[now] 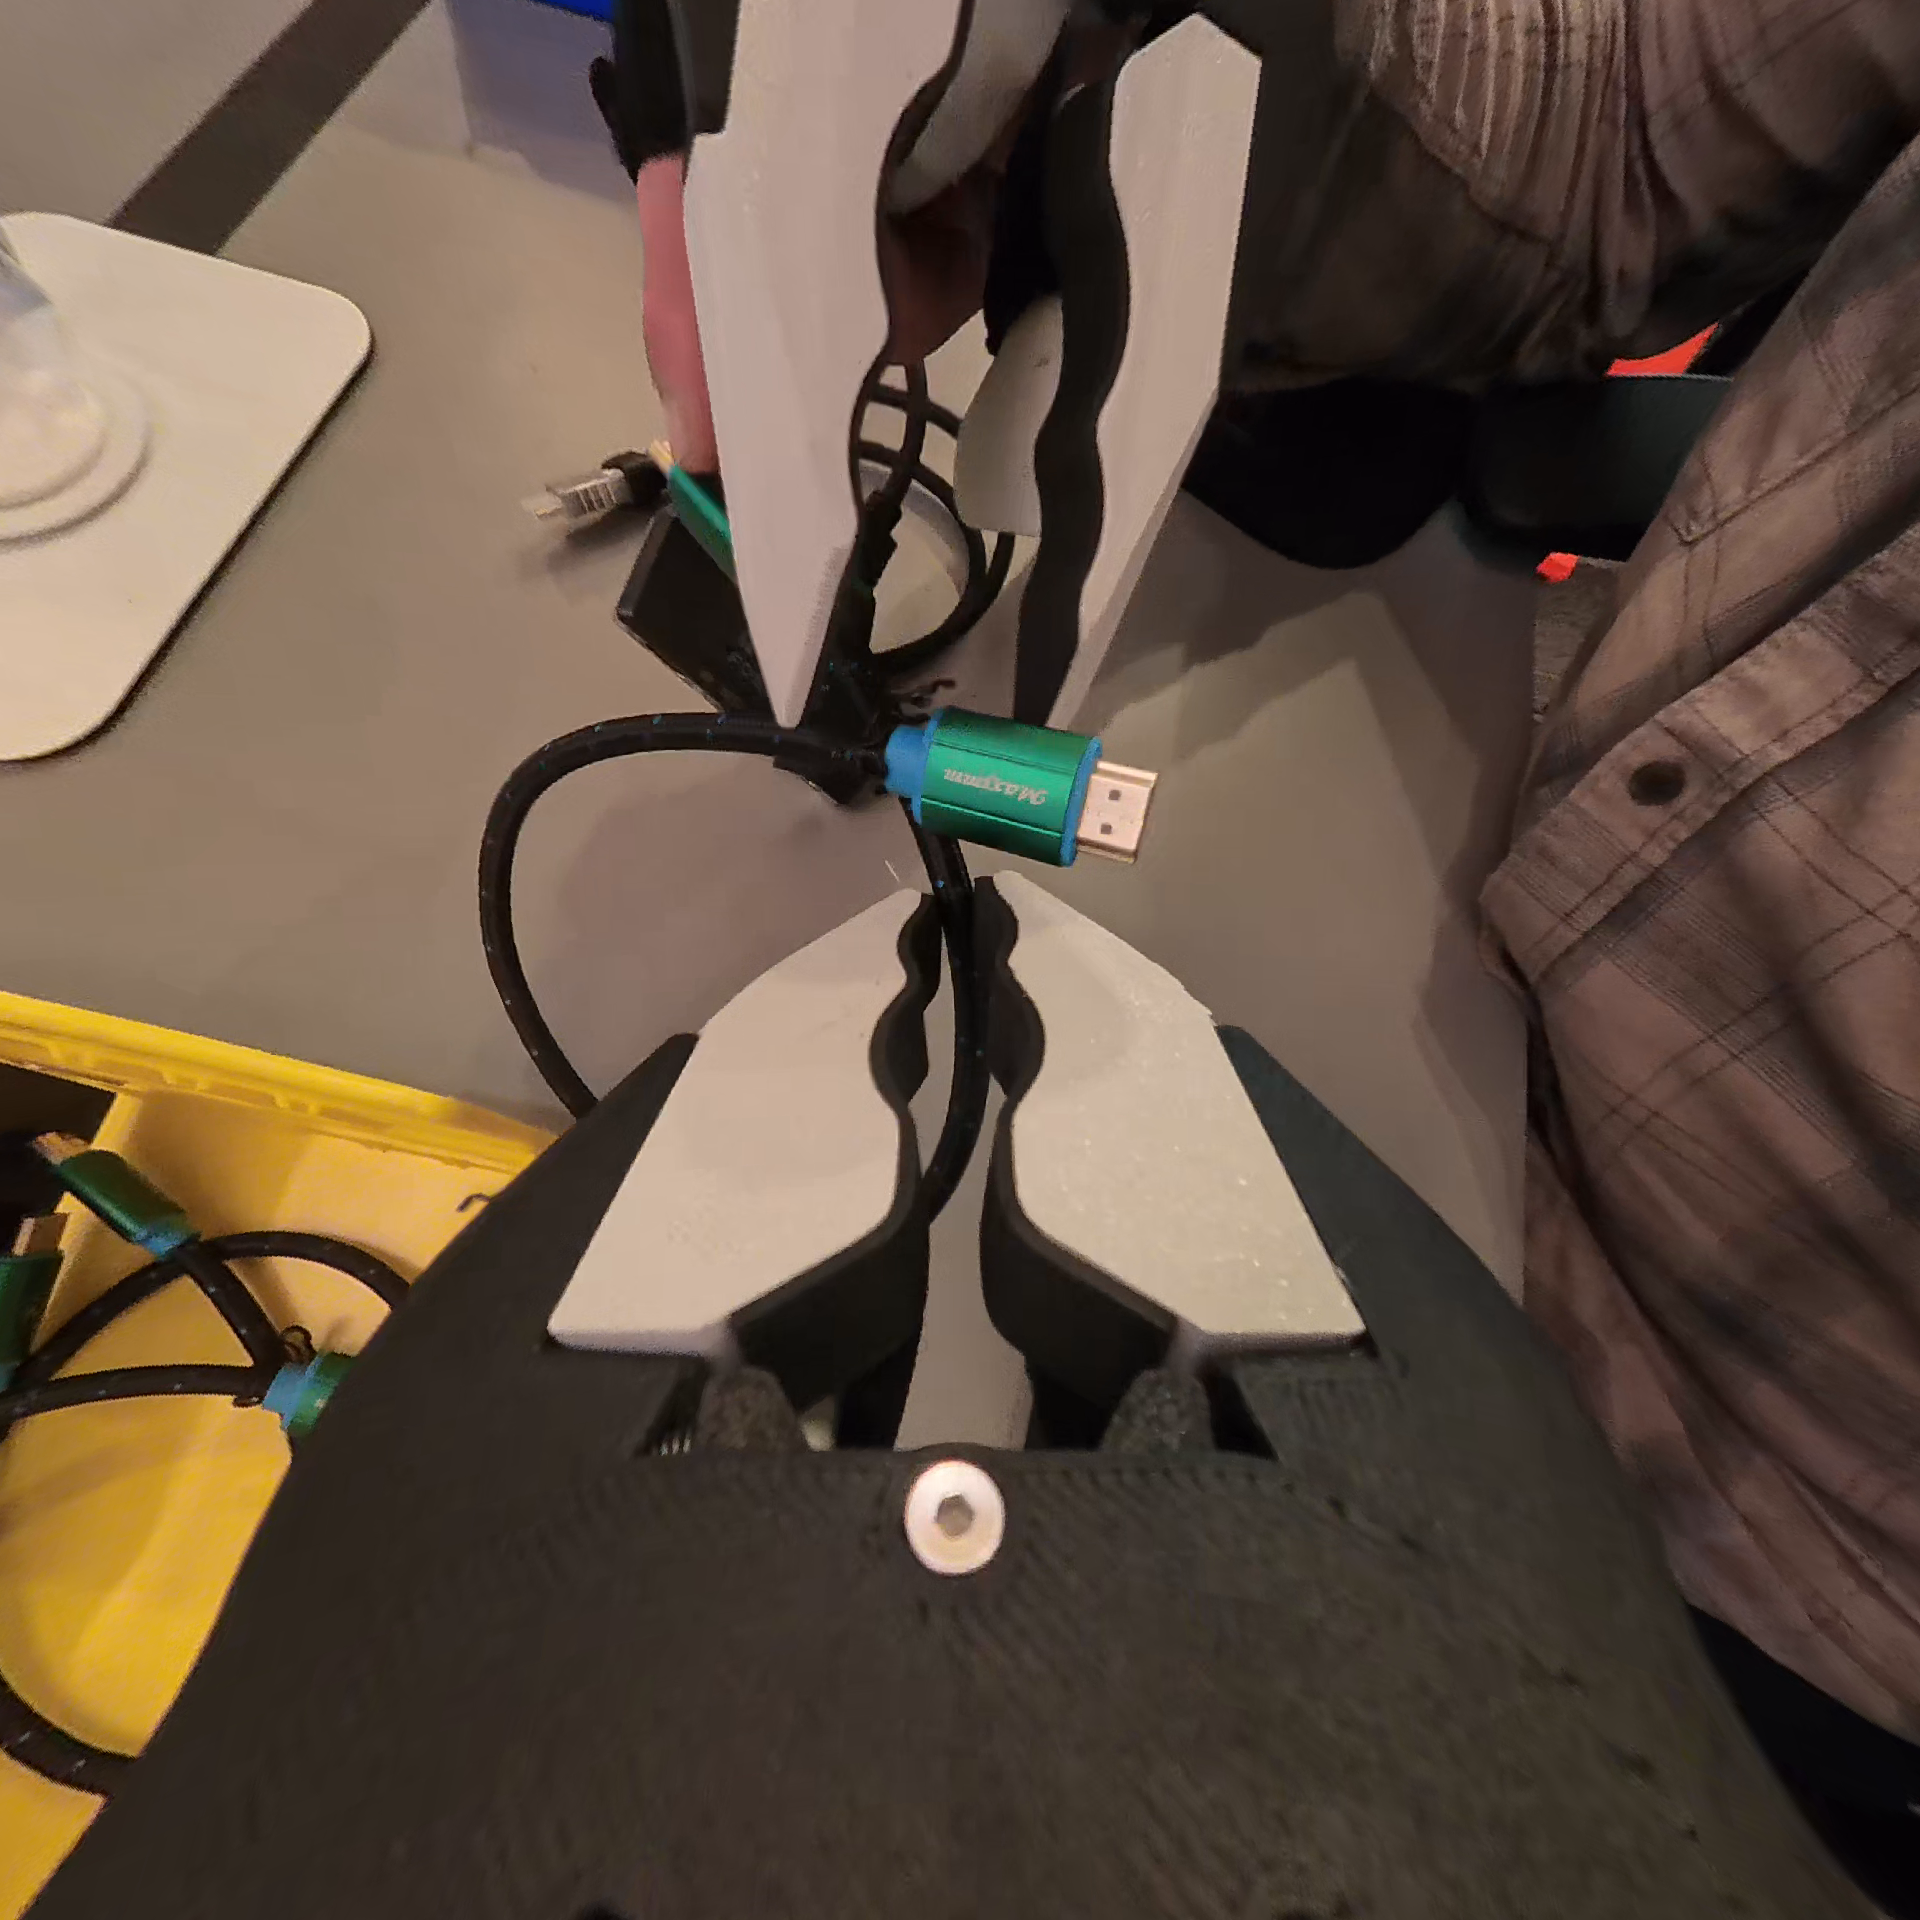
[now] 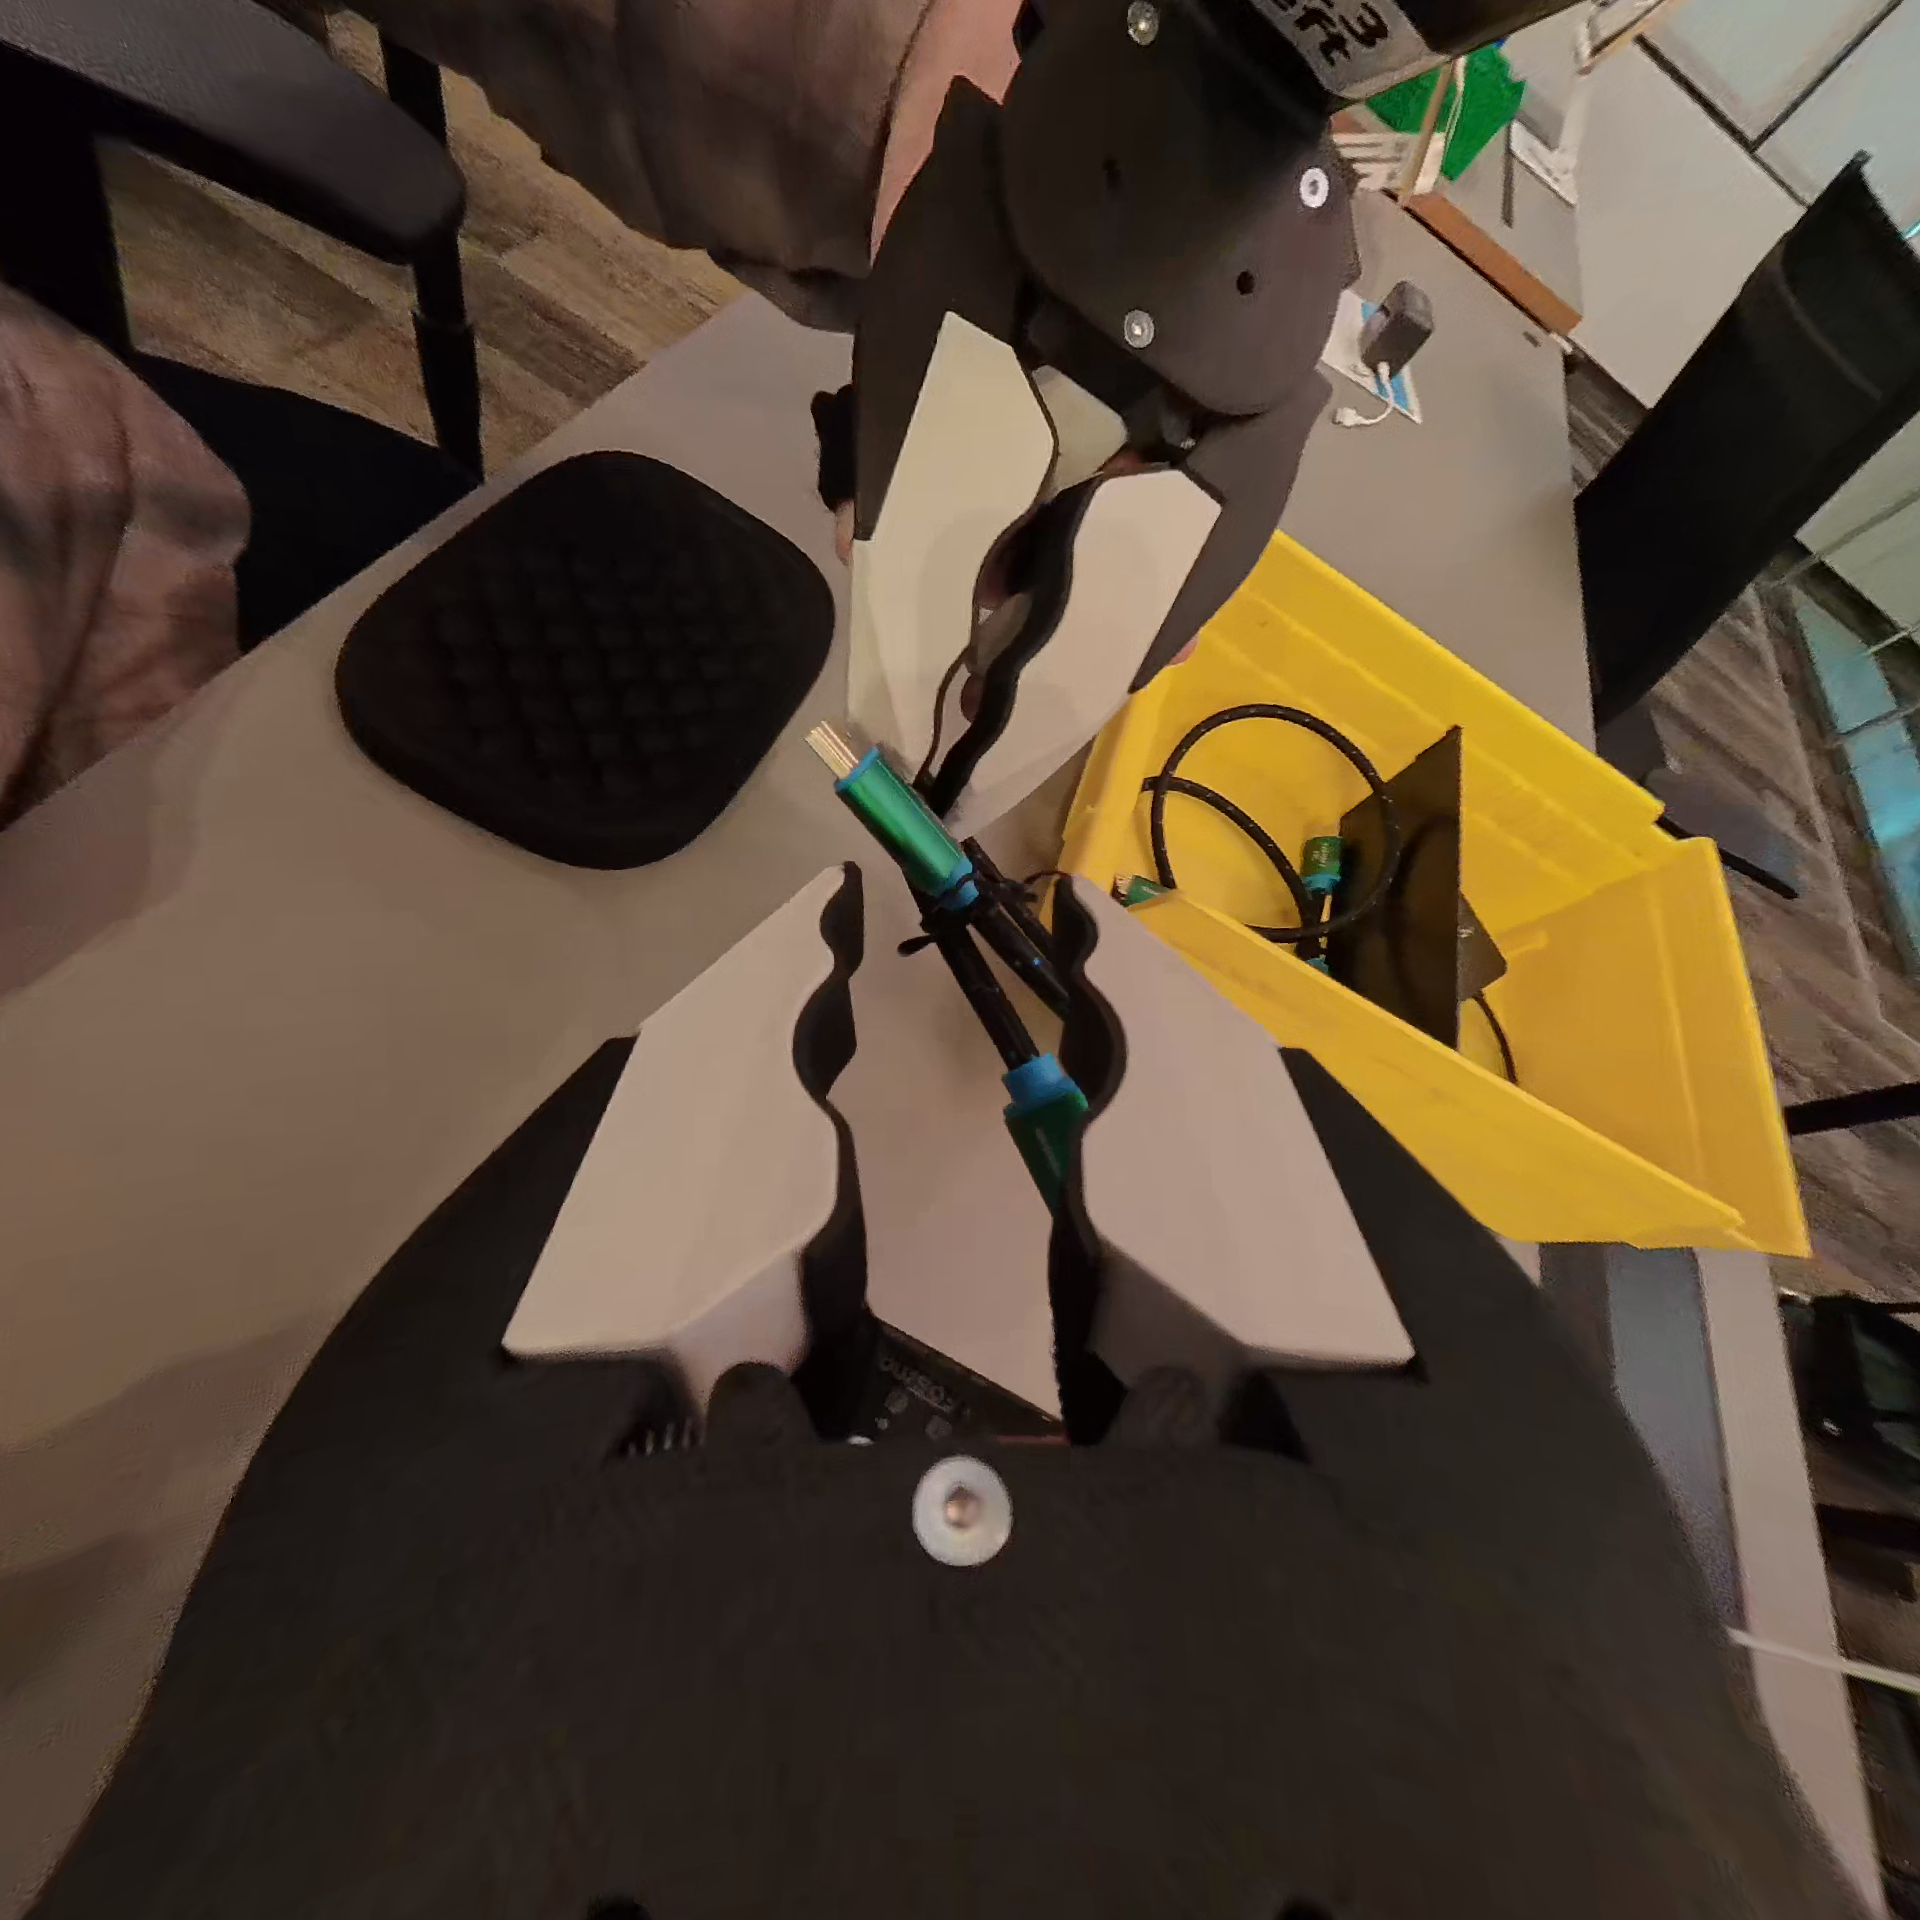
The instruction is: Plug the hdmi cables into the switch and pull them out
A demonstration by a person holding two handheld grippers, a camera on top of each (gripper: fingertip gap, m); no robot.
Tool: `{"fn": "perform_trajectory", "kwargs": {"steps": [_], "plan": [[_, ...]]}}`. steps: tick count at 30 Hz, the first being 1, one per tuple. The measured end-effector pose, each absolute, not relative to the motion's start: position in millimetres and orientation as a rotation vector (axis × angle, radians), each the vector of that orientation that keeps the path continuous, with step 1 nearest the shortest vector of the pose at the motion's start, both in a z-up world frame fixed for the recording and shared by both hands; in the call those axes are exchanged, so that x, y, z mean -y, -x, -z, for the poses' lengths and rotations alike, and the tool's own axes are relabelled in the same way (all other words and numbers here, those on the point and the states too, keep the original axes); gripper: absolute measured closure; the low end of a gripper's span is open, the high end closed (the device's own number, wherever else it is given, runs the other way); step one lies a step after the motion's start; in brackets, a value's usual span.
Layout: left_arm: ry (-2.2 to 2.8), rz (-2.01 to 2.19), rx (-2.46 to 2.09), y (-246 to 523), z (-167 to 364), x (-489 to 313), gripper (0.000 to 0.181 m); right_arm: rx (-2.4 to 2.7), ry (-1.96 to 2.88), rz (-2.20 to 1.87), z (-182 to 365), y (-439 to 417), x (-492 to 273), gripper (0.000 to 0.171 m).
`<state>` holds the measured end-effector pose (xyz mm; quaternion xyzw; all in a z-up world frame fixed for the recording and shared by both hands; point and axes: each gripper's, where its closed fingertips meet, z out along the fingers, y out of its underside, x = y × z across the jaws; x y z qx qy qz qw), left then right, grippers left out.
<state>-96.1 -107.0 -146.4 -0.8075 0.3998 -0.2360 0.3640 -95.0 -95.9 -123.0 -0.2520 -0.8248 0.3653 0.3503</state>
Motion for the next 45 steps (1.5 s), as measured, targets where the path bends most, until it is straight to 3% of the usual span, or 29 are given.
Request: {"fn": "perform_trajectory", "kwargs": {"steps": [3,6,17,20,22,25,32,39,40,42,45], "plan": [[2.061,0.604,-1.02,94.4,144.6,106.1,0.175,2.138,0.632,-0.885,123.6,93.6,90.0,0.162],[2.059,0.616,-1.029,94.9,143.2,106.4,0.175,2.133,0.596,-0.867,122.6,92.9,90.7,0.171],[1.976,0.562,-0.988,99.4,124.0,95.4,0.175,1.998,0.647,-1.084,99.8,95.4,84.2,0.171],[1.911,0.496,-0.956,100.0,114.5,94.2,0.156,1.905,0.709,-1.231,88.5,97.5,76.0,0.171],[1.88,0.4,-0.925,101.7,113.3,90.1,0.134,1.86,0.744,-1.302,84.8,98.4,70.2,0.171],[1.826,0.166,-0.9,104.2,111.8,80.8,0.126,1.818,0.789,-1.371,83.0,100.3,65.1,0.171],[1.803,-0.111,-0.859,101.2,114.8,63.0,0.168,1.792,0.834,-1.416,83.2,104.6,64.8,0.171],[1.692,-0.384,-0.772,112.2,106.4,49.9,0.174,1.769,0.876,-1.413,81.0,105.5,58.2,0.171],[1.685,-0.409,-0.776,112.3,106.1,49.0,0.174,1.788,0.878,-1.383,82.1,104.6,57.2,0.169],[1.653,-0.522,-0.787,117.8,102.1,46.8,0.174,1.824,0.876,-1.336,81.5,101.2,56.7,0.15],[1.608,-0.653,-0.857,118.9,97.3,46.5,0.174,1.852,0.864,-1.284,76.4,94.6,55.0,0.147]]}}
